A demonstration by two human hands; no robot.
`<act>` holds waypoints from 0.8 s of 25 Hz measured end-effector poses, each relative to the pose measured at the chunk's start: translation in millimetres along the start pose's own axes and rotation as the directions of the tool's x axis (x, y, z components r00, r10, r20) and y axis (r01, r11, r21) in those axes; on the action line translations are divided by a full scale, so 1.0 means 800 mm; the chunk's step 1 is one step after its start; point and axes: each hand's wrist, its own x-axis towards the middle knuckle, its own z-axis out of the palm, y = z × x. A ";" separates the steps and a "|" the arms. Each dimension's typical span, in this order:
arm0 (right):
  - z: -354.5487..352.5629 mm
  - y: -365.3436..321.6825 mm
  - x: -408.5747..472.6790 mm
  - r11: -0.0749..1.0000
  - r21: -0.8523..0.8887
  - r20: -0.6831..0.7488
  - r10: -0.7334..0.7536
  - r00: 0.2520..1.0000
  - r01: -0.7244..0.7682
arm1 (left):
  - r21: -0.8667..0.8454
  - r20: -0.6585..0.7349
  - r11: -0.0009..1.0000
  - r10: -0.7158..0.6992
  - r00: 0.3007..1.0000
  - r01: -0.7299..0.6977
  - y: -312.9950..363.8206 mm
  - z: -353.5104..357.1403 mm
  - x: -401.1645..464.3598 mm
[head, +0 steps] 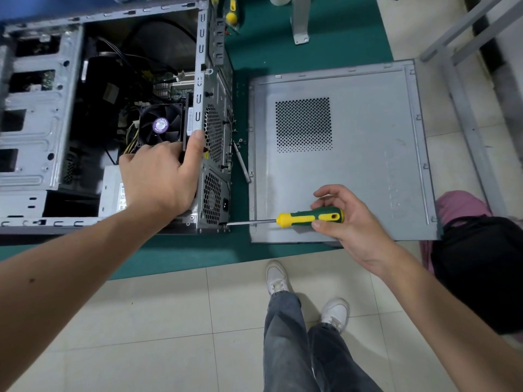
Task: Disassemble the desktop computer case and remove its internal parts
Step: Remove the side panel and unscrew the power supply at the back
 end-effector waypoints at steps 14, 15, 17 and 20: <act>0.005 0.002 -0.002 0.998 -0.062 0.003 0.014 1.000 -0.014 | 0.007 0.002 1.000 -0.004 1.000 0.004 0.000 0.002 0.000; 0.007 0.002 0.000 0.992 -0.118 -0.004 0.047 0.999 -0.047 | 0.009 0.001 1.000 -0.005 1.000 0.005 -0.001 0.002 0.000; 0.009 0.003 0.003 0.976 -0.202 -0.030 0.077 0.997 -0.082 | 0.009 0.001 1.000 -0.007 1.000 0.007 -0.002 0.002 0.001; 0.006 0.002 0.001 0.988 -0.153 -0.035 -0.026 0.999 0.020 | 0.004 0.003 1.000 -0.009 1.000 0.009 -0.001 0.002 0.001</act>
